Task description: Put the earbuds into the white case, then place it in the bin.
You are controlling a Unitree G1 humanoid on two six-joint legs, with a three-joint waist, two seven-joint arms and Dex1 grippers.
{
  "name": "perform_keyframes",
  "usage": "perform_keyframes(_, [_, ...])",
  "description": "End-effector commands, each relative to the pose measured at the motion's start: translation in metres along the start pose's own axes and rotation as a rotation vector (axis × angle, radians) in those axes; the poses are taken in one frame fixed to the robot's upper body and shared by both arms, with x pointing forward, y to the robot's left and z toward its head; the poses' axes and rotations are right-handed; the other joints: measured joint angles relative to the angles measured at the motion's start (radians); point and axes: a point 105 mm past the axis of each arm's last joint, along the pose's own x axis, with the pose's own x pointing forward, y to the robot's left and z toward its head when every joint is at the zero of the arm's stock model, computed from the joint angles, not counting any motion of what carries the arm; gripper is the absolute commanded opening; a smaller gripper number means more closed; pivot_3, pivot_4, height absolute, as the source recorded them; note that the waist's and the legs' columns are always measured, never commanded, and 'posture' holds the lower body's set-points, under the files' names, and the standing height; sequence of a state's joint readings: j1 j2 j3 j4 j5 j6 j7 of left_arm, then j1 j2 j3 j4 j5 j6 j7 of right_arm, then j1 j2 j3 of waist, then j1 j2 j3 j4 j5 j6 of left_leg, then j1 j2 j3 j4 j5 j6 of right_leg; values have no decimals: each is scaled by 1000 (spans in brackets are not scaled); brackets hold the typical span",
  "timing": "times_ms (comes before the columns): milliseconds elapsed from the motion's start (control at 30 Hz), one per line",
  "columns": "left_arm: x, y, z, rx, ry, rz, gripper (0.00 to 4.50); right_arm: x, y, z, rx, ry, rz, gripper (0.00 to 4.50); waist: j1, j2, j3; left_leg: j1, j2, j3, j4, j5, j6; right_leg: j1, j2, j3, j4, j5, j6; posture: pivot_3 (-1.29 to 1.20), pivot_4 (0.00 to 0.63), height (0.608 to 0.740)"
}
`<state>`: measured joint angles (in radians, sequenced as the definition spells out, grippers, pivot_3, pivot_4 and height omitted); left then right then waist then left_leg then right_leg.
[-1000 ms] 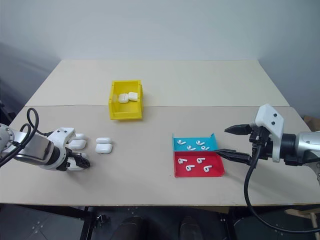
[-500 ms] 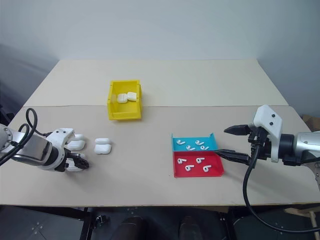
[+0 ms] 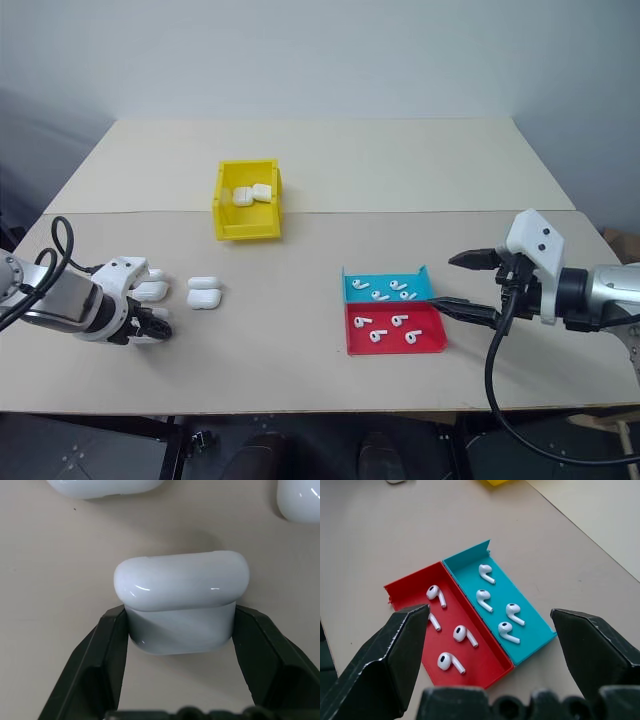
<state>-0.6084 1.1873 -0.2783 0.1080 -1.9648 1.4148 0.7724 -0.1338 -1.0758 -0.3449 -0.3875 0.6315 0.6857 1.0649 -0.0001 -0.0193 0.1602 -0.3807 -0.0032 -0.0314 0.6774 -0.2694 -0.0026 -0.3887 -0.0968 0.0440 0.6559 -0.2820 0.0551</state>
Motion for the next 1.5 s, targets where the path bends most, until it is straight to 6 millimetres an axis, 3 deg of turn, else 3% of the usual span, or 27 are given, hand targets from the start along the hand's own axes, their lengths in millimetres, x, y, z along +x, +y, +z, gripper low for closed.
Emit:
perform_keyframes(33, [-26, -11, 25, 13, -168, -57, 2828, 1, -1, 9, -51, -40, -17, 4500, 1, -3, 1, -1, 0, 0, 0, 0, 0, -1, 0, -1, 0, 0, 0, 0, 150, 740])
perform_keyframes(233, [-92, -27, 45, 70, -464, -254, 2828, 10, -3, 9, -48, -88, -39, 4500, -13, -6, 4, -7, 0, 1, 0, 2, -3, -7, 0, 0, 0, 0, 0, 0, 150, 740])
perform_keyframes(333, [-123, -44, 49, 145, -695, -359, 2828, 13, -3, 8, -40, -106, -51, 4500, -15, -5, 3, -7, 1, 2, -3, 2, -3, -8, 0, 1, -1, 0, 0, 0, 150, 740])
perform_keyframes(433, [-139, -58, 45, 265, -942, -415, 2828, 17, -4, 7, -40, -124, -64, 4500, -13, -5, 4, -8, 1, 3, -3, 2, -3, -9, 0, 1, -3, 0, 0, 0, 150, 740])
perform_keyframes(567, [-135, -74, 41, 420, -1087, -472, 2828, 22, -6, 11, -46, -157, -77, 4500, -11, -5, 4, -7, 1, 6, -3, 2, -3, -4, 2, -1, -7, 1, -1, 0, 150, 740])
perform_keyframes(767, [-132, -101, 42, 554, -1205, -748, 2828, 29, 1, 13, -44, -189, -66, 4500, -2, -5, 4, -6, 1, 7, -2, 1, -1, -1, 2, -3, -9, 1, -1, 0, 150, 740])
perform_keyframes(900, [-124, -111, 37, 598, -1226, -959, 2828, 33, 10, 12, -40, -189, -40, 4500, -3, -5, 4, -7, 2, 6, -1, 0, 0, -2, 3, -3, -9, 1, 0, 0, 150, 740])
perform_keyframes(1133, [-112, -125, 24, 841, -1143, -1296, 2828, 42, 8, 17, -54, -190, -6, 4500, -14, -5, 4, -6, 2, 5, 0, 0, 1, -1, 3, -3, -9, 1, 0, 0, 150, 740])
perform_keyframes(1367, [-98, -139, 11, 1052, -1210, -1216, 2828, 44, 11, 24, -85, -149, 31, 4500, -16, -5, 4, -7, 3, 3, 0, -2, 3, -2, 3, -2, -9, 2, 0, 0, 150, 740])
perform_keyframes(1500, [-98, -142, 8, 1038, -1255, -1206, 2828, 44, 10, 21, -112, -39, 39, 4500, -14, -5, 4, -8, 3, 2, 1, -3, 5, -2, 2, -2, -9, 2, 0, 0, 150, 740])
